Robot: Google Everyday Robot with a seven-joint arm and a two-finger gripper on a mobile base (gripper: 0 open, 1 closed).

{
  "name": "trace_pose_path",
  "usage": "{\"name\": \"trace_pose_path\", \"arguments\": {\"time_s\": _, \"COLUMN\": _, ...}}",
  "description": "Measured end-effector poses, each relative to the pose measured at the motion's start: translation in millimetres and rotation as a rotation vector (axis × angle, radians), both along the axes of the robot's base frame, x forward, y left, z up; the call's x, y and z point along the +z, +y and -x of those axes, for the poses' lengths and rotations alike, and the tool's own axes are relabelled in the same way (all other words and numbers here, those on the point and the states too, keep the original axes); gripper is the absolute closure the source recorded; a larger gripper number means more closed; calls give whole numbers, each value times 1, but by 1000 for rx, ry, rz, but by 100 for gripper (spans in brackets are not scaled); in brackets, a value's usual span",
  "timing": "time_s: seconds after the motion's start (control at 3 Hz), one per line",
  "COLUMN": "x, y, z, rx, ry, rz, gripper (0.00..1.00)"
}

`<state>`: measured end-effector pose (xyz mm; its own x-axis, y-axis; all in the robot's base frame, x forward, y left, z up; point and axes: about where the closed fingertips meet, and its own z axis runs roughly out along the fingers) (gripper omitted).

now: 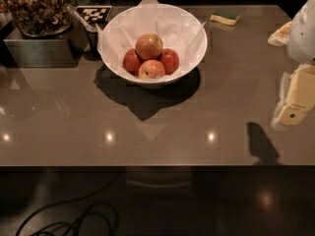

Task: Pick apple from white bowl

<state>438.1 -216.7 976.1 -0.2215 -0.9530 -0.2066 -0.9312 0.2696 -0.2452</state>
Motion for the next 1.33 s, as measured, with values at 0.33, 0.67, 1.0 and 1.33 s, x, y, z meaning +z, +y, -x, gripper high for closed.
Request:
{"name": "trace_pose_path", "arguments": {"time_s": 0.33, "x": 0, "y": 0, "z": 0, "rx": 0, "ry": 0, "rz": 0, "gripper": 0}}
{"name": "trace_pose_path", "arguments": {"time_s": 0.67, "x": 8, "y": 8, "z": -16, "rx": 14, "ry": -18, "rz": -29, "gripper": 0}}
{"name": "trace_pose_path", "arguments": {"time_s": 1.0, "x": 12, "y": 27, "z": -47, "rx": 55, "ry": -16, "rz": -86, "gripper": 0}}
{"name": "trace_pose_path", "arguments": {"time_s": 1.33, "x": 15, "y": 56, "z": -90, "rx": 113, "ry": -4, "rz": -151, "gripper": 0}}
